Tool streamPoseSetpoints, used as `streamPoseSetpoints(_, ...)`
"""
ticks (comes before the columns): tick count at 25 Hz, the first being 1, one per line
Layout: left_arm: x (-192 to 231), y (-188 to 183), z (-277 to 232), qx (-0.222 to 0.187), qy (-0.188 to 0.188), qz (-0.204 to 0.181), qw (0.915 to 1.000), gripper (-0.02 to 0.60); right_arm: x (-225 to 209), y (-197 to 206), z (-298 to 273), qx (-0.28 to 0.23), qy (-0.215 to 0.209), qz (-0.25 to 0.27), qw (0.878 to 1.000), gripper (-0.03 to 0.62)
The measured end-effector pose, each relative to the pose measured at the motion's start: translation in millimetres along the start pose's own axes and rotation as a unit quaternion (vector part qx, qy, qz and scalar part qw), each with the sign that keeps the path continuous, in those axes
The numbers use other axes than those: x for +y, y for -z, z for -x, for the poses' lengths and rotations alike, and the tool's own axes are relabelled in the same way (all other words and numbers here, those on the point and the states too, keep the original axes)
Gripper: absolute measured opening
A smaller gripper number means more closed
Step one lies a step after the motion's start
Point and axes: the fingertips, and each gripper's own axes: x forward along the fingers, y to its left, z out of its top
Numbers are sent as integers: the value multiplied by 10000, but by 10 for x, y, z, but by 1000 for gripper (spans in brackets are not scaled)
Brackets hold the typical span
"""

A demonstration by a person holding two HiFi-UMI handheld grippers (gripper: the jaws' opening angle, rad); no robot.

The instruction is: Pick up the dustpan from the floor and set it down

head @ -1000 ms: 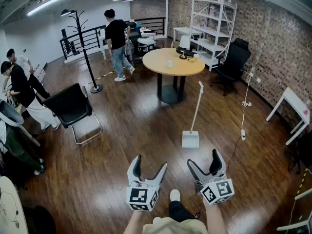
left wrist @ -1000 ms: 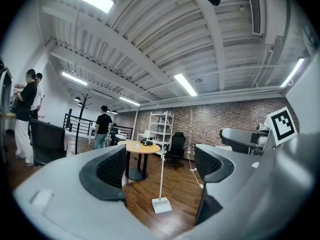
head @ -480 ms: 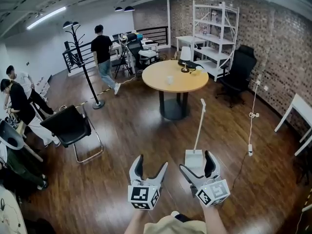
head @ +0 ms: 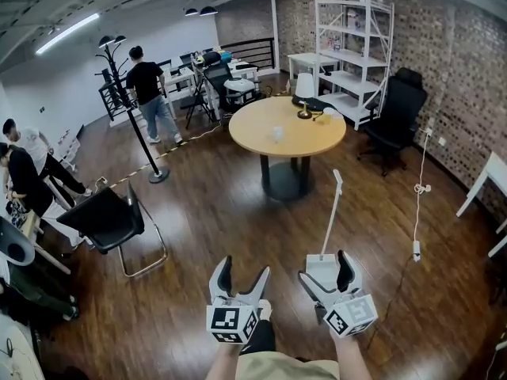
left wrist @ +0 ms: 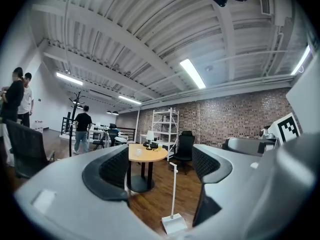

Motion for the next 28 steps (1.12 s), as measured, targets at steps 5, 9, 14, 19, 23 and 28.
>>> streamPoseSetpoints(5, 343, 25, -876, 67, 307, -5, 9995, 373, -435, 36, -776, 38, 206, 112, 9997, 518)
streamPoseSetpoints(9, 734, -110, -1695, -4, 459, -139, 9988, 373, -767, -23, -1638, -16, 319, 306, 9990, 518)
streamPoseSetpoints(14, 1170, -222, -2679, -24, 750, -297, 9967, 361, -1197, 14, -2633, -45, 337, 397, 9986, 518)
streamPoseSetpoints(19, 1460, -155, -3425, 35, 964, -200, 9951, 350, -1663, 225, -3091, 42, 687, 433, 9967, 518)
streamPoseSetpoints(23, 1364, -4, -3919, 225, 1328, -180, 9907, 349, -2079, 351, -3160, 236, 1123, 558, 9918, 518)
streamPoseSetpoints(28, 954, 262, -4359, 549, 1982, -219, 9784, 348, -2604, 569, -2910, 591, 1808, 672, 9794, 518)
